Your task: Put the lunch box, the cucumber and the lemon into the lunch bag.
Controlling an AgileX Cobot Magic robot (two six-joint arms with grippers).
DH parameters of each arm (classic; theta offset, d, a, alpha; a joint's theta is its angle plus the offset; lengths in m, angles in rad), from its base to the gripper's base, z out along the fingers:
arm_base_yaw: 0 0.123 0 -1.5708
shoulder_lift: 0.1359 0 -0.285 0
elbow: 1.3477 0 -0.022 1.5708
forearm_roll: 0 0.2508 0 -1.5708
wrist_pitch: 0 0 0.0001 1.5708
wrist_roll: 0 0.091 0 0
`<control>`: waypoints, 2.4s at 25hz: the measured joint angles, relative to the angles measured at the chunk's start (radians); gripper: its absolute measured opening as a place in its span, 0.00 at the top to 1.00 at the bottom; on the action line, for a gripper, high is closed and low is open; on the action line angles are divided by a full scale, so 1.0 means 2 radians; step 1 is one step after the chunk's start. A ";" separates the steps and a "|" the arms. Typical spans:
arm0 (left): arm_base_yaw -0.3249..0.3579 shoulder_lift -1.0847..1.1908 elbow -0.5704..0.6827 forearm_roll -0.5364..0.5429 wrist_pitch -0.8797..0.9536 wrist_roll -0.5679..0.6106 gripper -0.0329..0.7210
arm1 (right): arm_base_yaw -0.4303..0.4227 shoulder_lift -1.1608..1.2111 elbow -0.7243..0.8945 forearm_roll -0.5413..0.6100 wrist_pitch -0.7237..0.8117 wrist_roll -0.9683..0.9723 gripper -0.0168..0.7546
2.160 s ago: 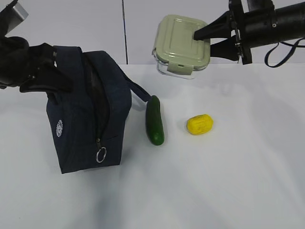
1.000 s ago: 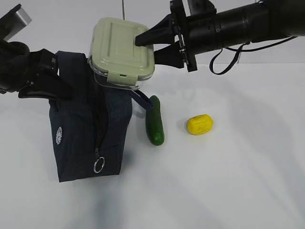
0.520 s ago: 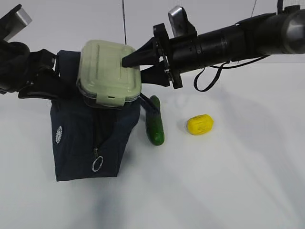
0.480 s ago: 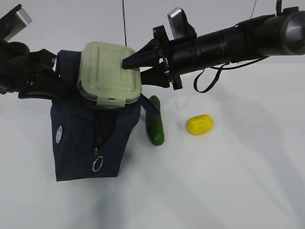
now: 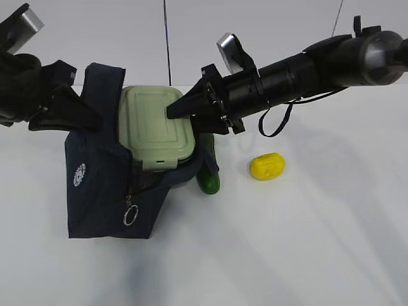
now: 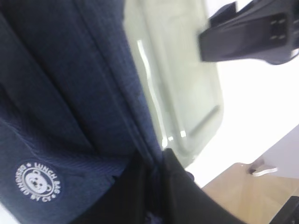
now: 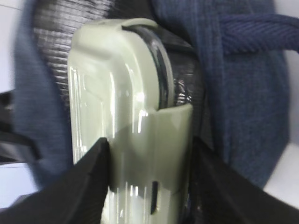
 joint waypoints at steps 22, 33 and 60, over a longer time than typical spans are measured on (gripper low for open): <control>0.000 0.000 0.000 -0.038 0.037 0.000 0.93 | 0.051 0.010 -0.003 0.018 -0.043 -0.037 0.49; 0.000 0.000 0.000 -0.061 0.050 0.000 0.93 | 0.075 0.011 -0.003 0.023 -0.046 -0.072 0.49; 0.000 0.016 0.000 -0.122 0.067 0.058 0.93 | 0.075 0.012 -0.045 -0.019 -0.011 -0.125 0.34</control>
